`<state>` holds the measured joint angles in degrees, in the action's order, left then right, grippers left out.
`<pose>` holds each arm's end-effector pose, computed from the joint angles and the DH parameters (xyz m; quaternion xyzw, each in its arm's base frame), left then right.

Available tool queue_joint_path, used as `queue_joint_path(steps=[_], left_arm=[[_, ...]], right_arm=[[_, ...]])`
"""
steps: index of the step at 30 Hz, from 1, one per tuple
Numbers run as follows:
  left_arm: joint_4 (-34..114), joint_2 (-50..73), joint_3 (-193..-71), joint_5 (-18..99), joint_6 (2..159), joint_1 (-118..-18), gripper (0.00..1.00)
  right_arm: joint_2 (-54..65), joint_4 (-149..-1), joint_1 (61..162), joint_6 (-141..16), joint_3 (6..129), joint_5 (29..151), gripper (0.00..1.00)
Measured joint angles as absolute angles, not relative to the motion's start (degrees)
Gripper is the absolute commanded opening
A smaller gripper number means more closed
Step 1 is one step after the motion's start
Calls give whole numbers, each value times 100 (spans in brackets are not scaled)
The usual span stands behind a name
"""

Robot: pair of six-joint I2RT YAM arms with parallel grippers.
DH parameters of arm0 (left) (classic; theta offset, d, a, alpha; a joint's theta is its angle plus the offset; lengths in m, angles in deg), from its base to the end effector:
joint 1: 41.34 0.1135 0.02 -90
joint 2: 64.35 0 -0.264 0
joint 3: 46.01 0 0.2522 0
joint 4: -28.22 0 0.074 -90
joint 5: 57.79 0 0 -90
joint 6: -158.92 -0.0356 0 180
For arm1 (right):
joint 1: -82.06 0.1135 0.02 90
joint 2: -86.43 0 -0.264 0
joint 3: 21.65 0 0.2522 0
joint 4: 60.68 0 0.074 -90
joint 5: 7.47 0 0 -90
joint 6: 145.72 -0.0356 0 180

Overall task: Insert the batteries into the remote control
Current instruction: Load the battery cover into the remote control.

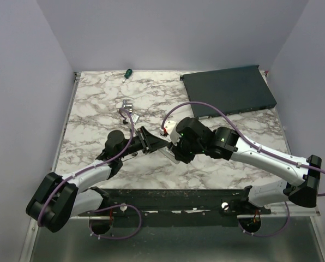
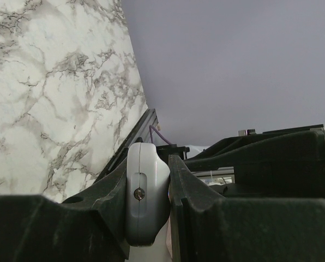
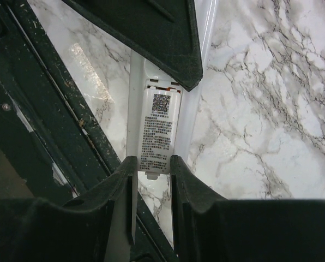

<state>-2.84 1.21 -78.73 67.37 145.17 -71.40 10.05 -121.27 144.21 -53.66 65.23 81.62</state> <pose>0.1851 -0.1308 0.2139 -0.0751 0.7121 -0.6610 0.2243 0.1295 0.2439 0.3320 -0.4973 0.7976 0.1644 0.2992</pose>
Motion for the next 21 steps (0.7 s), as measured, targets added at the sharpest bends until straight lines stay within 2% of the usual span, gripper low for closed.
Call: queue_joint_path(steps=[21], left_arm=[[-297, 152, -7873, 6739, 14482, -7184, 0]], right_arm=[[1005, -12083, 14421, -5351, 6523, 8048, 10]])
